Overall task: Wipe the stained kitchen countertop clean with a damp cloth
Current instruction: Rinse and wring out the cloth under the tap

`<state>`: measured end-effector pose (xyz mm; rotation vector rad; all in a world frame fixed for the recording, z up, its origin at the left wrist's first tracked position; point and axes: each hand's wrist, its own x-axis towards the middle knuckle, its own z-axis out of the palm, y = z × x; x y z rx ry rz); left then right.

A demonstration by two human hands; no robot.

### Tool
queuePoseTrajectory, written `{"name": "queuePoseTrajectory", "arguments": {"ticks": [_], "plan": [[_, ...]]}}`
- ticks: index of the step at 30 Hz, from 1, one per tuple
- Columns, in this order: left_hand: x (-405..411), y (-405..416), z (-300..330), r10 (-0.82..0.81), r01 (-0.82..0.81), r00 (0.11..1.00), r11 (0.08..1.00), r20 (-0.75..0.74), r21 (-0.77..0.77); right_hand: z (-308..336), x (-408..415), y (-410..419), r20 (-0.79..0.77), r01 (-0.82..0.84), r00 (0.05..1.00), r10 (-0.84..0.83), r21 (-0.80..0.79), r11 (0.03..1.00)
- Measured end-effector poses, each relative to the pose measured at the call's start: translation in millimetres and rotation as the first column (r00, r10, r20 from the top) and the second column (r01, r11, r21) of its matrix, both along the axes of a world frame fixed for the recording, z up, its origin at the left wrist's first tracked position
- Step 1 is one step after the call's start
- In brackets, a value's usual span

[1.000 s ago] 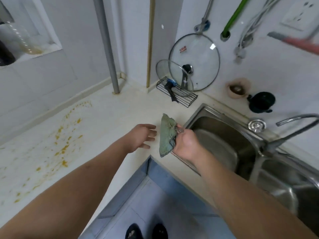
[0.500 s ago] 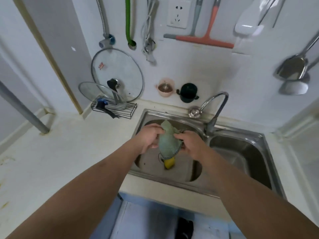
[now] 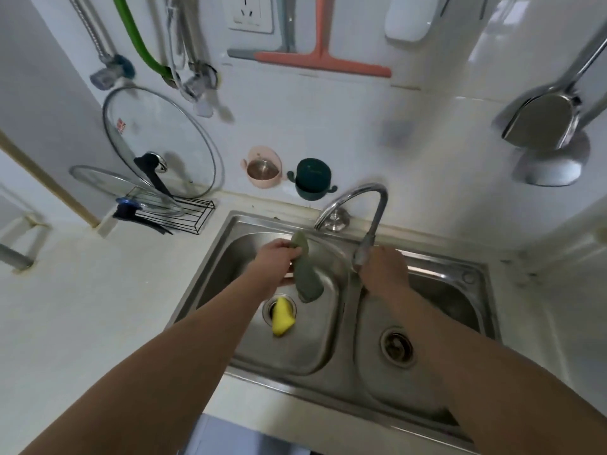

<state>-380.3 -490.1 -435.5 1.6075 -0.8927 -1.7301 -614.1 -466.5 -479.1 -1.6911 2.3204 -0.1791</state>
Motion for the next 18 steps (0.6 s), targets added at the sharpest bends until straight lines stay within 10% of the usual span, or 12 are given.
{"name": "queuePoseTrajectory", "arguments": {"ticks": [8,15,18], "plan": [[-21.5,-12.1,-4.2,-0.037,0.04,0.995,0.998,-0.093,0.037,-14.5,-10.9,-2.7,0.151,0.065,0.985,-0.085,0.137,0.988],[-27.2,-28.1,-4.3,-0.058,0.059,0.997,0.998,-0.049,0.019,5.5,14.1,-2.8,-0.011,0.04,0.999,-0.038,0.209,0.977],[-24.7,-30.3,-3.2,-0.118,0.117,0.992,0.993,-0.04,-0.009,18.3,46.5,-22.3,0.39,-0.05,0.92,0.032,0.038,0.998]]}}
